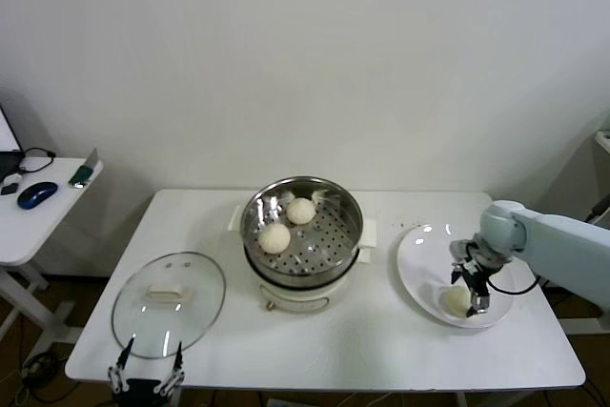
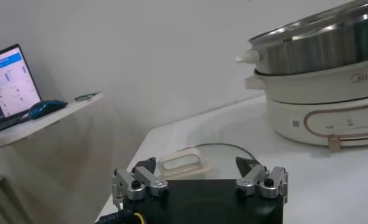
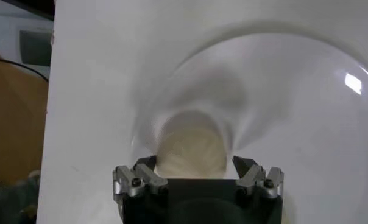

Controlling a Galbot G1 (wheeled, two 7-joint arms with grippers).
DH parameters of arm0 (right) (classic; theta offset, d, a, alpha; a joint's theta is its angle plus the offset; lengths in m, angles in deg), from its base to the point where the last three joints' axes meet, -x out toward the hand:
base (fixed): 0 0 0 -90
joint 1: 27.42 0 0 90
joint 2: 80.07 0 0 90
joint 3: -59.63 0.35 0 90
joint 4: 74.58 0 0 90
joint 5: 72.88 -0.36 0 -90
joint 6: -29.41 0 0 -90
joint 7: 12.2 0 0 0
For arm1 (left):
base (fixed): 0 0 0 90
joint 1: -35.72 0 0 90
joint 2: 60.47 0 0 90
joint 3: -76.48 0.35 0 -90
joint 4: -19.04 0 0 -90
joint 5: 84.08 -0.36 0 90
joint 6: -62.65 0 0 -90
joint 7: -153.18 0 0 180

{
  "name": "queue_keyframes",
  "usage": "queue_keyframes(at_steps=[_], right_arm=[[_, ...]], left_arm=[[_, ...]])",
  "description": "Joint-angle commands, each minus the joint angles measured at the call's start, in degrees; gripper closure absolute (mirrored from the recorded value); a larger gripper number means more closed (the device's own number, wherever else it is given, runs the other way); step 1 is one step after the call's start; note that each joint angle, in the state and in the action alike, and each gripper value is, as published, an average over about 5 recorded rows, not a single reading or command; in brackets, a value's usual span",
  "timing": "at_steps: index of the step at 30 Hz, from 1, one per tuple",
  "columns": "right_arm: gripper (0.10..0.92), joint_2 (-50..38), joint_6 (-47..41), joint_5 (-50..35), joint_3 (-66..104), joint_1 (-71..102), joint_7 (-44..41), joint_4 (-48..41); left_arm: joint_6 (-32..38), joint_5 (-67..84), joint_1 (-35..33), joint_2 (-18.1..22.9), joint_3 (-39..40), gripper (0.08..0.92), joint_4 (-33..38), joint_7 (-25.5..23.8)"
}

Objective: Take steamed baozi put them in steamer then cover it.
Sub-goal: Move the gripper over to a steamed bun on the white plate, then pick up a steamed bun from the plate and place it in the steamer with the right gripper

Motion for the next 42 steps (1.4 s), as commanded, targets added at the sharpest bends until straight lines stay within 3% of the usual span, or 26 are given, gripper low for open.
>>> queue_keyframes(at_steps=[1, 11, 19, 29, 42], right_arm=[[0.244, 0.29, 0.33, 0.55, 0.13, 0.65, -0.23, -1.09], [0.337, 0.97, 3.71, 0.27, -2.01, -3.82, -0.52, -1.35], [0.346, 7.83, 22.03, 1.10, -13.45, -25.27, -2.67, -0.85], [0.331, 17.38, 44.55, 11.48, -13.41, -38.62, -3.64, 3.69], [0.329, 35.93, 51.89, 16.33, -5.98, -34.46, -3.18, 3.04]], left_arm=[[0.14, 0.01, -0.09, 0.05, -0.16, 0.177, -0.15, 0.09], [0.25, 0.13, -0.32, 0.04, -0.07, 0.177, 0.17, 0.03], [0.28, -0.02, -0.47, 0.01, 0.35, 0.177, 0.28, 0.09], [0.07, -0.48, -0.84, 0.08, 1.11, 0.177, 0.10, -0.30], [-0.12, -0.96, -1.09, 0.20, 1.78, 0.177, -0.23, -0.96]])
